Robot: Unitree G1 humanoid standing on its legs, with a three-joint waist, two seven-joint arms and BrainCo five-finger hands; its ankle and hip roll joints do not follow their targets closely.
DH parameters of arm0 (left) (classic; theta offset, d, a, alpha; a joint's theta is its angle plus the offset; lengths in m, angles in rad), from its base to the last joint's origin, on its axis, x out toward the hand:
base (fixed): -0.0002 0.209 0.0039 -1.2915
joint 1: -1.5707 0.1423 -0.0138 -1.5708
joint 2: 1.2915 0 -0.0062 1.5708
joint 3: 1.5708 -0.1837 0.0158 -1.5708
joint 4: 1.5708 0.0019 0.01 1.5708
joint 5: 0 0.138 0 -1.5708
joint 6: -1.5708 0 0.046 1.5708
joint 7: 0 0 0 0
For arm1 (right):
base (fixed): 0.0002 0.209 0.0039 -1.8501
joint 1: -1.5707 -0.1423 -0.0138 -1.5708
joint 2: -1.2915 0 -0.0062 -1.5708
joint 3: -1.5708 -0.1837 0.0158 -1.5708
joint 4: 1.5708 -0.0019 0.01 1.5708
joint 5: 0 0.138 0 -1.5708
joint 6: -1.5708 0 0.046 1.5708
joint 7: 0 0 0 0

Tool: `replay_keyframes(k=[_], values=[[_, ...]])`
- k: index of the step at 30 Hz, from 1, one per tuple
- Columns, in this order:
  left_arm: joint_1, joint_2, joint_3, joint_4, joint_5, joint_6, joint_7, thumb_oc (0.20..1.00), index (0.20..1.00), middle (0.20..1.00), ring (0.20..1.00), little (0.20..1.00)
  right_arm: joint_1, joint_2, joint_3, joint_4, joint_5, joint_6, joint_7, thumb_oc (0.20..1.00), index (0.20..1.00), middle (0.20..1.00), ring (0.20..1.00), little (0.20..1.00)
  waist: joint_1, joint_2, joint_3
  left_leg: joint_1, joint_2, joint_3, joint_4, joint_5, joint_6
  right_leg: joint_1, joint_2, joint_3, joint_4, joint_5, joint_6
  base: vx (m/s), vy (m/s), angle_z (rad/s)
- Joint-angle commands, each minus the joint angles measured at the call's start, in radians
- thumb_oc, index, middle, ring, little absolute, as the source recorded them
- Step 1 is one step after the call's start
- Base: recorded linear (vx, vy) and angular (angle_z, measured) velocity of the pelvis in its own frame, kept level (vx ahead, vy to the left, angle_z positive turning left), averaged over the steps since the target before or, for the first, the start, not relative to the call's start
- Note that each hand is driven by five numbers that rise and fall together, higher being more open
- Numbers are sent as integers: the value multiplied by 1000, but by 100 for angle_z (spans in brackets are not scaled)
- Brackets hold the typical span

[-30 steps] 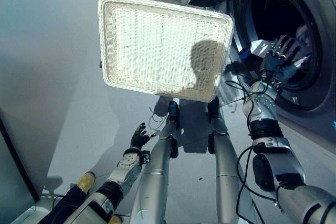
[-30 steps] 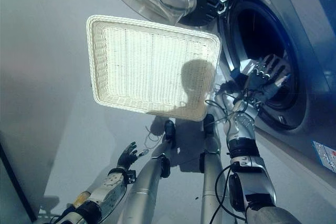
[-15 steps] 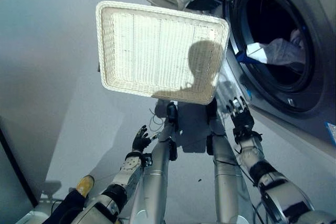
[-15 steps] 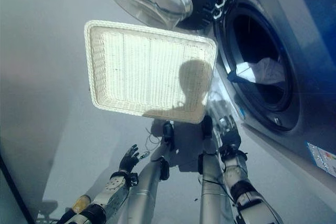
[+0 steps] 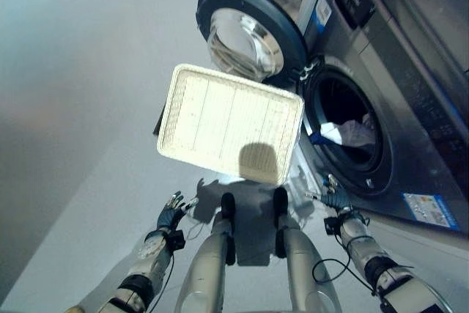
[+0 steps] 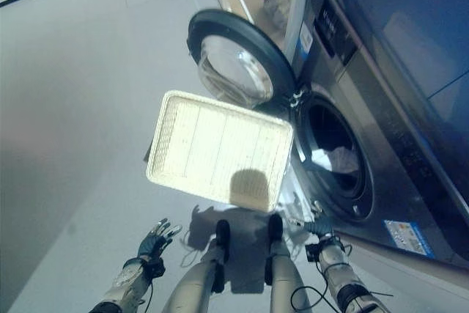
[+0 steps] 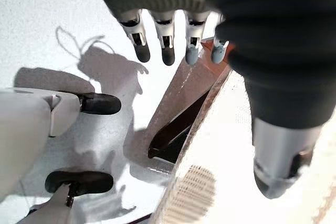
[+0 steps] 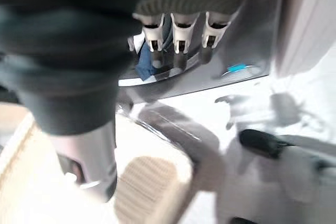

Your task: Put the clothes into the washing machine.

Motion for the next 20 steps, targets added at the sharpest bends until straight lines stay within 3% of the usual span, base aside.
replay_keyframes(k=[1, 4, 7, 14, 20], values=[[25, -13, 54, 39, 94, 14, -57, 1000, 1000, 1000, 1000, 1000, 21, -17, 2, 23, -137, 50, 22, 1000, 1000, 1000, 1000, 1000, 11, 16, -42, 71, -8, 9, -49, -51, -55, 76, 33, -58, -12, -60, 49, 25, -21, 18], [47, -24, 74, 90, 154, 42, -70, 1000, 1000, 1000, 1000, 1000, 52, -8, 16, 42, -253, 69, -9, 1000, 1000, 1000, 1000, 1000, 20, 1, -97, 130, -4, 18, -84, -54, -60, 147, 30, -75, -60, -53, 57, 82, -54, 10], [74, -45, 59, 155, 251, 62, -97, 1000, 1000, 1000, 1000, 1000, 86, 12, 25, 46, -243, 82, 1, 1000, 1000, 1000, 1000, 1000, 22, -11, -160, 181, -3, 16, -99, -62, -58, 203, 34, -84, -76, -58, 57, 100, -50, 9], [111, -81, 81, 221, 278, 146, -112, 1000, 1000, 1000, 1000, 1000, 119, 61, 14, 81, -234, 153, 143, 1000, 1000, 1000, 1000, 1000, 27, -22, -274, 284, -9, 17, -103, -96, -44, 320, 46, -82, -97, -84, 43, 139, -38, 2], [129, -100, 114, 242, 287, 163, -140, 1000, 1000, 1000, 1000, 1000, 125, 89, 15, 100, -252, 184, 162, 1000, 1000, 1000, 1000, 1000, 33, -25, -313, 337, -17, 19, -104, -115, -40, 380, 49, -90, -123, -86, 38, 83, -24, 5]])
